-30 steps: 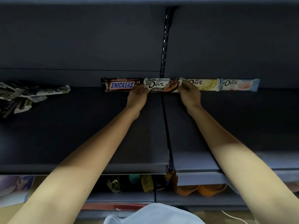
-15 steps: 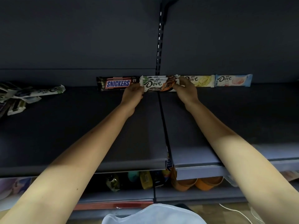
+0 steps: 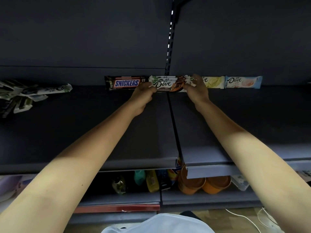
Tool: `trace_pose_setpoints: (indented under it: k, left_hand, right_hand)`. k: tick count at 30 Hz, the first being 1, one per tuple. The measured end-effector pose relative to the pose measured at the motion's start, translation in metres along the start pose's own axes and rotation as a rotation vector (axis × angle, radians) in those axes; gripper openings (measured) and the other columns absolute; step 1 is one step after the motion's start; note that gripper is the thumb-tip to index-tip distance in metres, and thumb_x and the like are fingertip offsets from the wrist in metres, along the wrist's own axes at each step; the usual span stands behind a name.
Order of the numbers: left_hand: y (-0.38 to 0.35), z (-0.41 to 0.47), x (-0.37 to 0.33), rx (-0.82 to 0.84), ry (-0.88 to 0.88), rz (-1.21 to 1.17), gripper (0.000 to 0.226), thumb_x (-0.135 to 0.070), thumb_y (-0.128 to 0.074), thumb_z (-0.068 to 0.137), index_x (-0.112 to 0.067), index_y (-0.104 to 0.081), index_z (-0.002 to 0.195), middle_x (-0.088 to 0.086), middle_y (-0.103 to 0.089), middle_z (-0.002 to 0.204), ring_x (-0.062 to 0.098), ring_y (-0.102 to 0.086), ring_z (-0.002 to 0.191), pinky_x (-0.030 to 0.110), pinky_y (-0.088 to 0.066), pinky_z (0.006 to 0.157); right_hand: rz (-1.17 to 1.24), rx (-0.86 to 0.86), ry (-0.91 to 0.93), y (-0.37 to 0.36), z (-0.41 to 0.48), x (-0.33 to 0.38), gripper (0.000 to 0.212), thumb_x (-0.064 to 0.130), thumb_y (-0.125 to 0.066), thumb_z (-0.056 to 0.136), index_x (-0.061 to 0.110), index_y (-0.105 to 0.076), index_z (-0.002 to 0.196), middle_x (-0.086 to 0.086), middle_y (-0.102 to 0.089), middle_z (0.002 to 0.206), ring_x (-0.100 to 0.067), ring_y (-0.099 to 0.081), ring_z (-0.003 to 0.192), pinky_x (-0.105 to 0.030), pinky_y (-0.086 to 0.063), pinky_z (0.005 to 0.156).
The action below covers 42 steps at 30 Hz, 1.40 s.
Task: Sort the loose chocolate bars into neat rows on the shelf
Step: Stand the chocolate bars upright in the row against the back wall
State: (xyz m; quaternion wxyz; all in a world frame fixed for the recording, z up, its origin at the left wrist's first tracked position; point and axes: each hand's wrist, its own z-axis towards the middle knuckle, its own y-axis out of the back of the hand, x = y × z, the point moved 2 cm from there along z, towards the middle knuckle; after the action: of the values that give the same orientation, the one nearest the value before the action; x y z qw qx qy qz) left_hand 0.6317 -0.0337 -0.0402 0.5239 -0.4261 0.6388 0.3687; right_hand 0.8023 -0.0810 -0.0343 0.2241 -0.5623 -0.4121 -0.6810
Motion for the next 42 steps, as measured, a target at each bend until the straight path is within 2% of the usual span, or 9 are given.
trace_pose_setpoints:
  k: [2,4,10,15,22,29,34,38,42]
  left_hand:
    - [0.007,-0.003,0.000,-0.029,-0.004,-0.024,0.035,-0.011,-0.047,0.093,-0.015,-0.047,0.128,-0.003,-0.054,0.114,0.010,-0.051,0.104,0.024,-0.040,0.089]
    - [0.018,-0.008,0.000,-0.077,-0.019,-0.040,0.018,-0.012,-0.045,0.094,-0.019,-0.053,0.108,-0.006,-0.057,0.102,0.006,-0.052,0.093,0.022,-0.041,0.085]
    - [0.081,-0.034,0.005,-0.205,-0.089,0.002,0.020,-0.011,-0.042,0.096,-0.027,-0.054,0.097,-0.009,-0.052,0.093,0.003,-0.051,0.087,0.023,-0.042,0.086]
    - [0.155,-0.065,0.009,-0.358,-0.094,0.053,0.030,-0.009,-0.039,0.096,-0.031,-0.053,0.081,-0.009,-0.051,0.086,0.003,-0.050,0.082,0.023,-0.044,0.084]
    - [0.259,-0.102,0.016,-0.519,-0.079,0.176,0.029,-0.014,-0.040,0.096,-0.016,-0.056,0.120,-0.002,-0.054,0.107,0.011,-0.051,0.102,0.028,-0.045,0.091]
    - [0.331,-0.118,0.020,-0.590,-0.114,0.341,0.026,-0.015,-0.049,0.094,-0.018,-0.060,0.117,-0.003,-0.059,0.113,0.009,-0.053,0.105,0.022,-0.041,0.088]
    - [0.360,-0.114,0.020,-0.537,-0.129,0.415,0.027,-0.016,-0.048,0.094,-0.019,-0.060,0.118,-0.004,-0.061,0.118,0.011,-0.054,0.109,0.021,-0.042,0.087]
    - [0.368,-0.108,0.019,-0.449,-0.144,0.453,0.030,-0.014,-0.046,0.094,-0.018,-0.057,0.122,-0.005,-0.058,0.117,0.007,-0.051,0.108,0.019,-0.039,0.085]
    - [0.373,-0.102,0.017,-0.370,-0.169,0.498,0.029,-0.016,-0.046,0.094,-0.020,-0.058,0.120,-0.005,-0.058,0.117,0.007,-0.052,0.103,0.020,-0.043,0.082]
  right_hand:
    - [0.029,-0.047,0.035,-0.002,-0.003,0.005,0.057,0.015,-0.056,0.088,0.015,-0.034,0.141,-0.003,-0.044,0.139,-0.015,-0.043,0.126,-0.019,-0.034,0.097]
    - [0.033,-0.044,0.075,-0.010,-0.008,0.011,0.049,0.012,-0.053,0.089,0.012,-0.040,0.137,-0.003,-0.048,0.132,-0.014,-0.046,0.120,-0.017,-0.035,0.092]
    - [-0.058,0.285,0.168,-0.089,-0.028,0.036,0.031,0.013,-0.055,0.088,0.013,-0.057,0.119,-0.003,-0.060,0.114,-0.014,-0.056,0.104,-0.034,-0.046,0.100]
    - [-0.082,0.544,0.227,-0.171,-0.062,0.059,0.026,0.013,-0.055,0.089,0.015,-0.058,0.115,0.003,-0.059,0.102,-0.013,-0.058,0.101,-0.034,-0.049,0.097]
    - [-0.199,0.703,0.318,-0.265,-0.114,0.093,0.027,0.015,-0.056,0.091,0.018,-0.059,0.117,0.001,-0.059,0.115,-0.012,-0.055,0.110,-0.026,-0.046,0.097]
    - [-0.345,0.721,0.512,-0.332,-0.145,0.117,0.032,0.011,-0.054,0.091,0.009,-0.058,0.123,-0.003,-0.055,0.129,-0.015,-0.052,0.118,-0.007,-0.033,0.082]
    - [0.091,0.677,0.023,-0.361,-0.141,0.113,0.051,0.009,-0.058,0.089,0.017,-0.040,0.136,-0.003,-0.051,0.115,-0.011,-0.060,0.076,-0.020,-0.054,0.070]
    - [0.359,0.726,-0.236,-0.379,-0.138,0.115,0.064,0.002,-0.049,0.090,0.023,-0.023,0.145,-0.007,-0.055,0.104,-0.014,-0.058,0.075,-0.023,-0.052,0.066]
    - [0.358,0.694,-0.293,-0.389,-0.137,0.122,0.025,0.007,-0.047,0.093,0.017,-0.047,0.116,-0.005,-0.052,0.088,-0.014,-0.056,0.074,-0.024,-0.051,0.069]
